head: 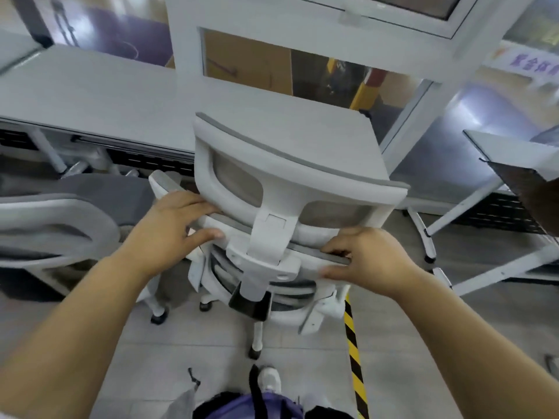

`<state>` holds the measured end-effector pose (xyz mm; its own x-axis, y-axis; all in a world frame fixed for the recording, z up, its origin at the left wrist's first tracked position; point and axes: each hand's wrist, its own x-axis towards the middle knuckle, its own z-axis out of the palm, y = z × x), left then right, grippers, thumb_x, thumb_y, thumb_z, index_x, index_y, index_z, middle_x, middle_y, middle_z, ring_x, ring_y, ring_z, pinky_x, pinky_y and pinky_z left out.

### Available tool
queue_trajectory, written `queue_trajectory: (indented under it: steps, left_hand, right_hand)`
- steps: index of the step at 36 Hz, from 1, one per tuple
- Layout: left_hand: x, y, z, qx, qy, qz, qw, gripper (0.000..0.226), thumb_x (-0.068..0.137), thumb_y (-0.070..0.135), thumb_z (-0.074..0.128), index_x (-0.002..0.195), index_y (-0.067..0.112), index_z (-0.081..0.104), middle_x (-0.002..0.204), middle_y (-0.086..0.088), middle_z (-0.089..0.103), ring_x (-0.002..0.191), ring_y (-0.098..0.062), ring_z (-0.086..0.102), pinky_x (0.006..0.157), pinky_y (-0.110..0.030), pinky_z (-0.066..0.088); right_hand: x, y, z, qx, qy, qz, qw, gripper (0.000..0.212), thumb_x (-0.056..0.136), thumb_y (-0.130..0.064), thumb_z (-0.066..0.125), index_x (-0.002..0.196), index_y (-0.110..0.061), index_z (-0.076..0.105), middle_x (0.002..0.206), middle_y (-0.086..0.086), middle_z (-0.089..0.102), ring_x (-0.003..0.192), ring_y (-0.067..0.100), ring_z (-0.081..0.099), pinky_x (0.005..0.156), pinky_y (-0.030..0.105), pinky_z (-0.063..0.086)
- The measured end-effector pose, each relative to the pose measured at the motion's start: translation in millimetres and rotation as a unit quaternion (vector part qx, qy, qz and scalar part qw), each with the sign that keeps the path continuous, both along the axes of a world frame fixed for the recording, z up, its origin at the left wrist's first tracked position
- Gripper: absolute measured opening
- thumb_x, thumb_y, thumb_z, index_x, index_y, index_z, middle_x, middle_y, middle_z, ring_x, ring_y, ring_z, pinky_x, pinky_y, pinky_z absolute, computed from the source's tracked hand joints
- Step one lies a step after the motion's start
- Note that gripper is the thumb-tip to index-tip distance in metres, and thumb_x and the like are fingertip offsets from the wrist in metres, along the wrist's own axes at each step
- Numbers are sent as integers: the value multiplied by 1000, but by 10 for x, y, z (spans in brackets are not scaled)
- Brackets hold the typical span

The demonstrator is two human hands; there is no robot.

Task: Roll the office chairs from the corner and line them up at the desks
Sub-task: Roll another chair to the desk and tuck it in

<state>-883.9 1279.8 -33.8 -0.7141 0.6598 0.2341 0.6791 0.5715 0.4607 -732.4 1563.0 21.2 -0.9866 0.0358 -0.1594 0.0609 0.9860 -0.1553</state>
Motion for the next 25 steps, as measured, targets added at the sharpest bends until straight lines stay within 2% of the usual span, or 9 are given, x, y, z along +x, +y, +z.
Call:
queue_trajectory:
  steps: [3, 6, 10, 13, 16, 25]
  left_hand:
    - [124, 45, 19, -12, 23, -8, 1000, 63, 77, 64, 41, 114, 19, 66, 115, 0, 62, 109, -17, 49, 99, -24, 29]
    - [216, 72, 63, -21, 35, -28, 999, 60, 79, 58, 41, 115, 18, 66, 114, -2, 64, 106, -22, 54, 96, -26, 33]
    - [298, 107, 68, -24, 59, -52, 997, 54, 81, 52, 43, 113, 15, 67, 107, -6, 68, 101, -22, 57, 91, -24, 36]
    - [363, 128, 67, -18, 66, -48, 996, 47, 81, 47, 54, 113, 16, 67, 109, -4, 68, 102, -22, 58, 90, -23, 33]
    - [412, 160, 57, -2, 72, -40, 997, 38, 80, 29, 70, 114, 15, 66, 112, -4, 68, 104, -23, 58, 90, -24, 33]
    - [456, 222, 126, -12, 59, -11, 998, 35, 82, 26, 69, 115, 16, 66, 112, -1, 67, 101, -26, 60, 77, -28, 39]
  right_hand:
    - [156, 57, -45, -26, 23, -52, 998, 43, 74, -61, 63, 108, -34, 66, 96, -17, 58, 88, 6, 54, 73, 27, 45]
    - [309, 76, -86, -43, 41, -104, 993, 39, 79, -56, 62, 111, -34, 64, 102, -18, 59, 94, 6, 54, 73, 24, 40]
    - [427, 101, -112, -73, 58, -142, 985, 43, 80, -44, 67, 118, -24, 64, 112, -7, 63, 105, 14, 56, 87, 27, 43]
    - [464, 127, -103, -89, 64, -153, 982, 42, 81, -38, 69, 118, -20, 64, 113, -4, 63, 107, 14, 55, 87, 22, 37]
    - [484, 147, -99, -105, 68, -162, 979, 42, 80, -37, 70, 118, -19, 64, 113, -6, 62, 107, 12, 54, 86, 21, 36]
    - [485, 221, -155, -103, 85, -134, 982, 38, 82, -34, 68, 117, -18, 64, 109, -4, 61, 103, 12, 54, 84, 22, 36]
